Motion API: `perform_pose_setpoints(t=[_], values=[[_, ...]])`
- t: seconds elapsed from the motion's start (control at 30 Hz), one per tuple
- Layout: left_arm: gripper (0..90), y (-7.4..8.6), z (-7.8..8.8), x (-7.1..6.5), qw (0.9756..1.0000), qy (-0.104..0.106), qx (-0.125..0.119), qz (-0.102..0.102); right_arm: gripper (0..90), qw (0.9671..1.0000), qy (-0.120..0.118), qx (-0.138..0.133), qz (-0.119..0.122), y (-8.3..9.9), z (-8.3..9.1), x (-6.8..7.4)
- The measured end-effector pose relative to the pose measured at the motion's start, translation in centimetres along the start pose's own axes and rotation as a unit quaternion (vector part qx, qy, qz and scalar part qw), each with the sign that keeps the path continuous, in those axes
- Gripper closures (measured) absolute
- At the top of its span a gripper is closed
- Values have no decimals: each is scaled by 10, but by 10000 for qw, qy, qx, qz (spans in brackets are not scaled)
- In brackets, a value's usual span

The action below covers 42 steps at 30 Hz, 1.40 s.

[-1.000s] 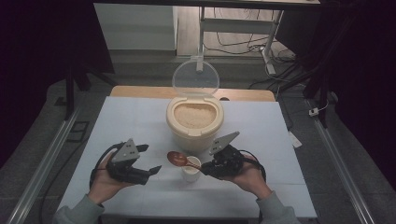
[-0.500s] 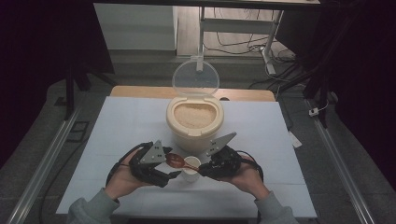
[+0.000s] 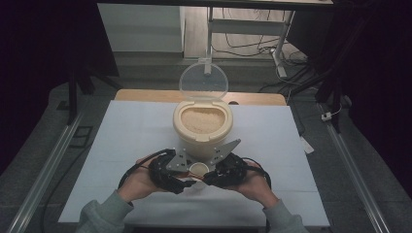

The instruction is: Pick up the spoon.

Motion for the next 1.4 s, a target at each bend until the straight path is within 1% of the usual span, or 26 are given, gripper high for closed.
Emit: perform_pose_setpoints(t=[0.03, 0.07, 0.1, 0.17, 0.37, 0.43, 0.57, 0.63, 0.67, 0.7, 0.73, 0.77, 0.83, 0.87, 0.93, 0.97, 1.0, 1.03, 1.13, 1.17, 1.2, 1.27, 1.3, 1.33, 1.37, 1.4], values=[[406, 0, -2, -1, 10000, 29, 54, -25, 794, 10000, -6, -4, 14, 0, -1, 1], [417, 0, -5, -4, 9998, 115, 151, -103, 794, 10000, 3, 13, 39, -1, -1, 1], [427, 0, -5, -4, 9998, 115, 151, -103, 794, 10000, 3, 13, 39, -1, -1, 1], [449, -1, -8, -5, 9995, 143, 218, -177, 794, 9999, 4, 73, 95, -1, -2, 2], [521, -1, -11, -7, 9985, 236, 329, -356, 794, 9997, 24, 115, 207, -1, -3, 4], [551, 0, -13, -9, 9981, 286, 371, -400, 794, 9995, 29, 149, 288, -1, -2, 5], [587, 1, -17, -13, 9968, 413, 485, -488, 794, 9989, 3, 173, 444, -1, -4, 9], [614, 2, -19, -14, 9962, 462, 529, -521, 794, 9983, 13, 231, 531, -1, -4, 11], [614, 2, -21, -16, 9961, 484, 536, -511, 794, 9983, 13, 231, 531, -1, -4, 11], [654, 3, -21, -14, 9950, 474, 627, -618, 794, 9977, 17, 238, 636, -1, -4, 12], [675, 4, -22, -15, 9947, 485, 647, -629, 793, 9975, -3, 255, 660, -1, -4, 14], [695, 4, -23, -17, 9945, 555, 636, -627, 793, 9971, -3, 252, 720, -1, -4, 14], [724, 4, -24, -19, 9930, 655, 670, -715, 792, 9963, 6, 308, 806, 0, -4, 16], [724, 4, -24, -21, 9924, 705, 682, -744, 792, 9963, 6, 308, 806, 0, -4, 16], [768, 5, -25, -24, 9910, 803, 711, -799, 791, 9960, -47, 299, 846, 0, -3, 18], [768, 6, -25, -25, 9906, 848, 716, -806, 789, 9955, -68, 287, 898, 0, -3, 18], [773, 6, -25, -26, 9902, 891, 719, -799, 788, 9955, -77, 311, 895, 1, -3, 18], [779, 6, -26, -27, 9901, 914, 724, -786, 786, 9957, -163, 264, 873, 1, -3, 20], [781, 6, -27, -27, 9900, 932, 728, -769, 781, 9961, -166, 282, 819, 2, -3, 19], [783, 6, -28, -27, 9909, 900, 691, -721, 772, 9966, -140, 247, 777, 2, -2, 17], [783, 6, -28, -25, 9903, 883, 727, -791, 747, 9972, -144, 179, 709, 1, -1, 16], [784, 5, -29, -22, 9929, 750, 636, -670, 675, 9984, -20, -70, 566, -2, 4, 12], [785, 5, -29, -22, 9929, 750, 636, -670, 647, 9986, 75, -237, 470, -5, 9, 9], [785, 3, -30, -20, 9949, 659, 520, -552, 617, 9983, 168, -416, 378, -7, 15, 6], [785, 2, -29, -19, 9958, 594, 479, -510, 588, 9970, 336, -640, 283, -11, 21, 2], [786, 1, -29, -17, 9967, 532, 412, -445, 559, 9949, 515, -863, 133, -13, 28, -2]])
Point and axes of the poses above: each handheld gripper's, and its own axes: z roughly backward along the jaws, y roughly out of its underside, x roughly to its left, the point moved 10 cm from there along -z, roughly forward along the jaws, and after that the axes turned 4 degrees about x, right-handed, at the moved point
